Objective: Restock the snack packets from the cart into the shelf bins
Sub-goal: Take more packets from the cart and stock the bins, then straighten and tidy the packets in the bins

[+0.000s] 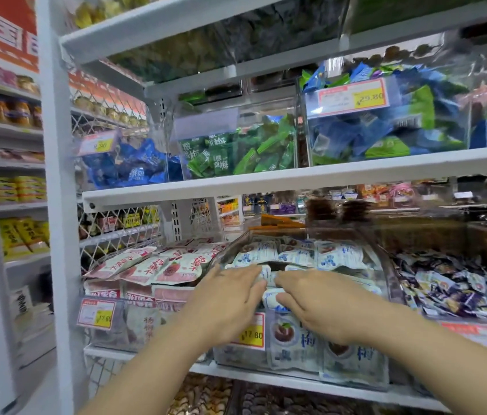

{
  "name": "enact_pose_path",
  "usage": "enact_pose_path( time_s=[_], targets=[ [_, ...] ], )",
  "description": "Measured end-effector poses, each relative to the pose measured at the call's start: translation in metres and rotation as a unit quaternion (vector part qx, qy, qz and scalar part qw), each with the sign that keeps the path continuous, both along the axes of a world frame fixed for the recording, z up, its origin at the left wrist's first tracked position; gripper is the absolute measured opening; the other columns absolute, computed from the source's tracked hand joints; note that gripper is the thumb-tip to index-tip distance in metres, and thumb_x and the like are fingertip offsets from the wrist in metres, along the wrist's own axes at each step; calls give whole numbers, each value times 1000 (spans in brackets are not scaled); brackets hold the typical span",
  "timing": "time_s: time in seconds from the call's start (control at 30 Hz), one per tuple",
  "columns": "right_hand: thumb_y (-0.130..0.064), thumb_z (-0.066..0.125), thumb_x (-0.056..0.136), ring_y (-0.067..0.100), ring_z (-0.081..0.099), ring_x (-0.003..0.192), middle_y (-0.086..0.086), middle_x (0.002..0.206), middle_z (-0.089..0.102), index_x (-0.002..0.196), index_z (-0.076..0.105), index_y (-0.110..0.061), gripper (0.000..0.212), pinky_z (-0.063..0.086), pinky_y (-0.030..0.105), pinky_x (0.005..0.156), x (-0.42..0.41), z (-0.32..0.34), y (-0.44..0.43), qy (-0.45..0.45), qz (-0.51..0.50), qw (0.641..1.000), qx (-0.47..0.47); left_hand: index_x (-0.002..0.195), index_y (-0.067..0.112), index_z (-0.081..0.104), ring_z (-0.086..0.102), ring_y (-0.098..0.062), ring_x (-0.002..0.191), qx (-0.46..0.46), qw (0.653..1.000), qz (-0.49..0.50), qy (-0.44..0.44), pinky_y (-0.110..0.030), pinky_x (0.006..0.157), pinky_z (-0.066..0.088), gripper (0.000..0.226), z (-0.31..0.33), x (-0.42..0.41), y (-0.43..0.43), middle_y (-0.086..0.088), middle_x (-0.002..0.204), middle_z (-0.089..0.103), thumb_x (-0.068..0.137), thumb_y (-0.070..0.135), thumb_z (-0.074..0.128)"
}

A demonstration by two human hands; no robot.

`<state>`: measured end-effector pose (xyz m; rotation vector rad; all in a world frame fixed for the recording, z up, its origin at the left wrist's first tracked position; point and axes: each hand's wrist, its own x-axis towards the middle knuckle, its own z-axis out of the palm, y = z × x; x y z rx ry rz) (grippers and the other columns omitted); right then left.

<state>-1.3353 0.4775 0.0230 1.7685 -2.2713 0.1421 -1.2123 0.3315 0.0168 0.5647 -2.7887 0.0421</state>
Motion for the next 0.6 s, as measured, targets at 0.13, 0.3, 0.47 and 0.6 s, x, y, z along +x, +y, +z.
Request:
enact_pose_path(
  time_s=[0.13, 0.3, 0.47, 0.6],
  targets=[
    [-44, 27, 107, 30, 57, 105, 6, 117, 61, 115, 50, -17, 36, 47, 42, 86, 1, 7, -6, 4, -19, 998, 56, 160, 32, 20, 15, -5, 153, -17, 999, -6, -27, -37, 126, -4, 54, 0, -4, -9, 14, 166, 19, 108, 45, 12],
    [-43, 26, 107, 28, 55, 117, 8, 131, 59, 128, 53, -16, 43, 45, 47, 100, -4, 11, -12, -32, -30, 996, 81, 159, 35, 21, 11, -6, 154, -12, 999, -13, -45, -40, 126, -5, 53, 6, -6, -11, 14, 166, 17, 109, 45, 11],
    [-34, 40, 104, 25, 58, 115, 1, 125, 61, 123, 53, -19, 28, 50, 45, 92, 3, 3, 2, -26, 1, 996, -90, 157, 31, 28, 24, -10, 150, -42, 996, -1, 78, -46, 125, 9, 51, 1, 17, -10, 11, 163, 30, 108, 43, 31],
    [-30, 52, 100, 22, 60, 108, -2, 113, 69, 122, 68, -22, 28, 50, 40, 89, 37, -16, 11, 2, 110, 974, -198, 143, 30, 50, 42, -11, 135, -44, 981, -16, 189, -42, 116, 30, 40, -19, 66, -4, 11, 144, 51, 103, 31, 49]
  ],
)
